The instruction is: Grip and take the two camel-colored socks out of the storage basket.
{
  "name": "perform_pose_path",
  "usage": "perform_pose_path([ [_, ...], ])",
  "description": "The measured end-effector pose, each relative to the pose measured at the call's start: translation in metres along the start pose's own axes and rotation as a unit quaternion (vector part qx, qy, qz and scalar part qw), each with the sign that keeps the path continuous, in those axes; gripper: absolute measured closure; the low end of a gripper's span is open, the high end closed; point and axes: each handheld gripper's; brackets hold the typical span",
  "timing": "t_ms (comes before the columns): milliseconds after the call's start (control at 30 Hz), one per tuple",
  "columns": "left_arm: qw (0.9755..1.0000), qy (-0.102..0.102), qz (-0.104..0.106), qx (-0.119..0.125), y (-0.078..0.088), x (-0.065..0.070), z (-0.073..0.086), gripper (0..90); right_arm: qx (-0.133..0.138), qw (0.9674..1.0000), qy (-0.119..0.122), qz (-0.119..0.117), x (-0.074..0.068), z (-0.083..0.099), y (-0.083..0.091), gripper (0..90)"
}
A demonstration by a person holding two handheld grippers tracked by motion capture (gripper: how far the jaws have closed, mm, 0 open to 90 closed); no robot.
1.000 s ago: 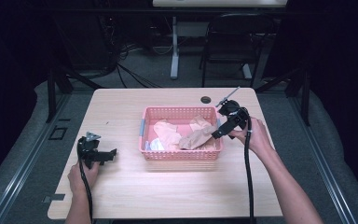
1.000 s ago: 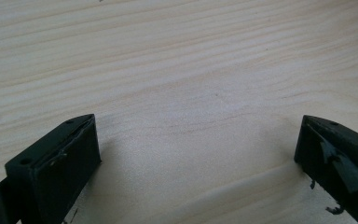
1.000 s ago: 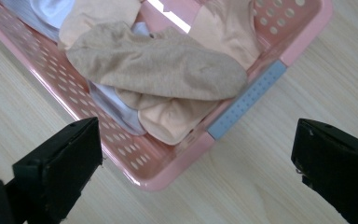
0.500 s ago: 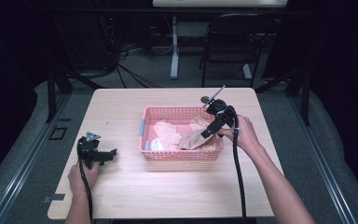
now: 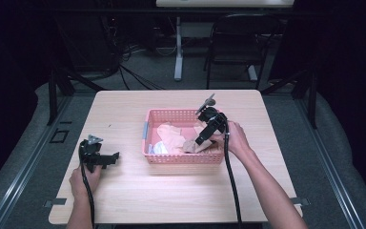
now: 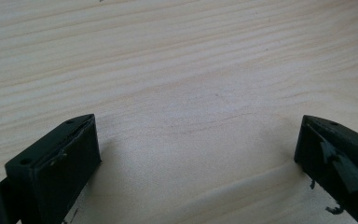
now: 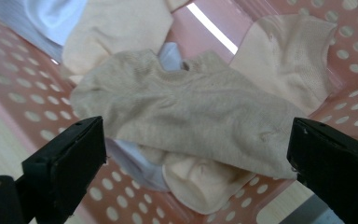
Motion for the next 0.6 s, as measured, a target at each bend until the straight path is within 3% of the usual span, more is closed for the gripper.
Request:
perform_pose_path([
  [233,1.0,0.0,0.0,0.0,0.0,0.0,0.0,0.0,-0.007,0.9997,-0.009,0.021,0.003,-0.004,-0.019,9.4],
  [333,1.0,0.001,0.0,0.001,0.0,0.0,0.0,0.0,-0.023,0.9991,0.003,0.036,0.005,-0.008,-0.024,12.1],
  [433,1.0,0.001,0.0,0.0,0.0,0.0,0.0,0.0,-0.034,0.9983,-0.001,0.047,0.006,-0.011,-0.032,14.2],
  [567,1.0,0.001,0.0,0.0,0.0,0.0,0.0,0.0,-0.04,0.9973,-0.012,0.06,0.006,-0.012,-0.044,22.7],
  [600,1.0,0.001,0.0,0.0,0.0,0.0,0.0,0.0,-0.047,0.9968,-0.005,0.064,0.007,-0.012,-0.045,25.0],
])
Point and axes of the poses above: each handheld gripper's, and its own axes: y roughly backward along the jaws, z roughly out of its underside, x roughly to its right, and after that the axes turned 8 degrees about z, right-handed
